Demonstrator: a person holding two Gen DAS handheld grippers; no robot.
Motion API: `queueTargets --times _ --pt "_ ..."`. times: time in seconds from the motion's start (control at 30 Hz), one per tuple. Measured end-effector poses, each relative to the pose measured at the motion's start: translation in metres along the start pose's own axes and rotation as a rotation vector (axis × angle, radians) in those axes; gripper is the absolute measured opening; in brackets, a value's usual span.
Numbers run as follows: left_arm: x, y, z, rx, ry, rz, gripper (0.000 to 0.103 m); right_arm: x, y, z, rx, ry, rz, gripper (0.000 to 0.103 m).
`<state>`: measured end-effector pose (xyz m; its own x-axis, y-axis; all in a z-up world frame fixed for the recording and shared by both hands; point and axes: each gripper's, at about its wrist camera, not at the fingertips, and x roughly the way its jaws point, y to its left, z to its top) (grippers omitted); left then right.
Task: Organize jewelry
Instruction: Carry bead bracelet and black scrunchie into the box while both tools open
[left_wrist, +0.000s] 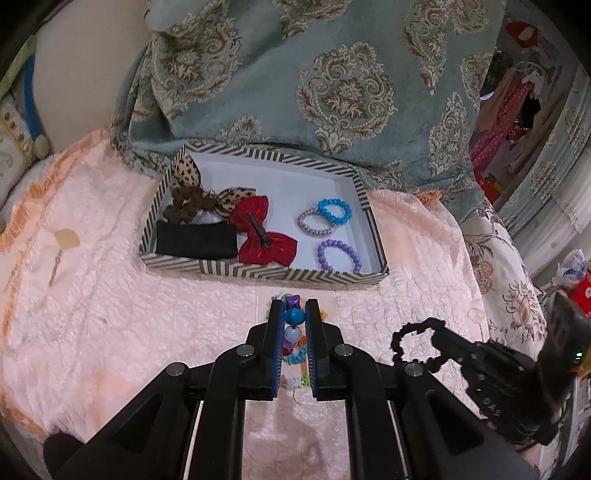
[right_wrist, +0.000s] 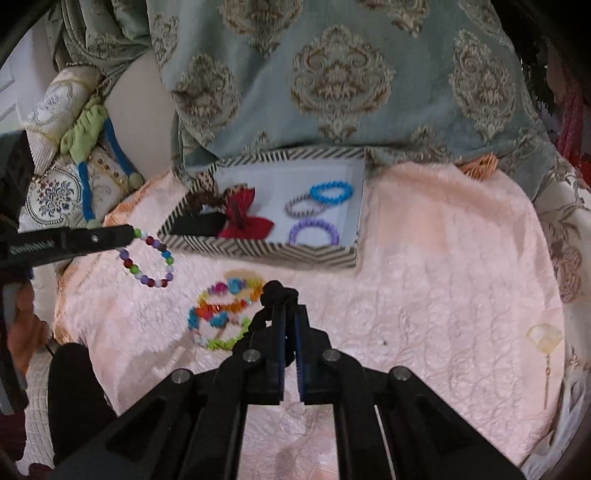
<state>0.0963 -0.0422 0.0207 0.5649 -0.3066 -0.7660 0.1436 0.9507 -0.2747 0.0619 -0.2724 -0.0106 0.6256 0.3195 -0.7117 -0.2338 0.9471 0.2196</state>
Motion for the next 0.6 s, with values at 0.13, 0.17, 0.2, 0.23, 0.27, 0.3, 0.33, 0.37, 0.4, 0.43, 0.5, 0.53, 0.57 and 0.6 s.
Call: queueTargets --times 0.13,0.17,0.2,0.23,0.27,0.3,0.33,0.37,0.4,0.43,0.5,0.53,0.57,0.6 --pt "0.000 -0.003 0.010 0.018 -0.008 0.020 0.000 -0.001 0.004 0.012 -0.011 -0.011 0.009 0.004" --pt "0.001 -0.004 0.012 0.024 -0.010 0.025 0.000 -0.001 0.005 0.014 -0.014 -0.012 0.009 0.004" --pt "0.001 -0.005 0.014 0.031 -0.013 0.030 0.000 0.000 0.006 0.016 -0.018 -0.013 0.006 0.004" --pt "0.001 -0.006 0.015 0.036 -0.014 0.034 0.000 0.000 0.007 0.017 -0.020 -0.014 0.005 0.004" --pt "0.002 -0.007 0.018 0.044 -0.017 0.040 0.000 0.001 0.006 0.020 -0.019 -0.015 0.006 0.004" --pt "0.003 -0.008 0.021 0.049 -0.018 0.045 0.000 0.002 0.006 0.021 -0.017 -0.015 0.007 0.004" --pt "0.004 -0.009 0.022 0.053 -0.019 0.049 0.000 0.003 0.006 0.024 -0.015 -0.016 0.007 0.004" --pt "0.004 -0.009 0.024 0.056 -0.021 0.052 0.000 0.003 0.006 0.025 -0.016 -0.018 0.006 0.004" --pt "0.005 -0.009 0.026 0.058 -0.022 0.055 0.000 0.004 0.007 0.028 -0.017 -0.020 0.005 0.004" --pt "0.007 -0.008 0.028 0.061 -0.022 0.059 0.000 0.005 0.007 0.030 -0.019 -0.021 0.004 0.004" --pt "0.010 -0.007 0.033 0.066 -0.022 0.067 0.000 0.008 0.007 0.035 -0.022 -0.022 0.003 0.004" --pt "0.011 -0.006 0.034 0.069 -0.022 0.071 0.000 0.009 0.007 0.037 -0.022 -0.023 0.002 0.004" --pt "0.013 -0.005 0.036 0.071 -0.022 0.076 0.000 0.011 0.006 0.039 -0.021 -0.023 0.003 0.004" --pt "0.015 -0.004 0.038 0.075 -0.021 0.083 0.000 0.013 0.006 0.042 -0.021 -0.023 0.004 0.004"
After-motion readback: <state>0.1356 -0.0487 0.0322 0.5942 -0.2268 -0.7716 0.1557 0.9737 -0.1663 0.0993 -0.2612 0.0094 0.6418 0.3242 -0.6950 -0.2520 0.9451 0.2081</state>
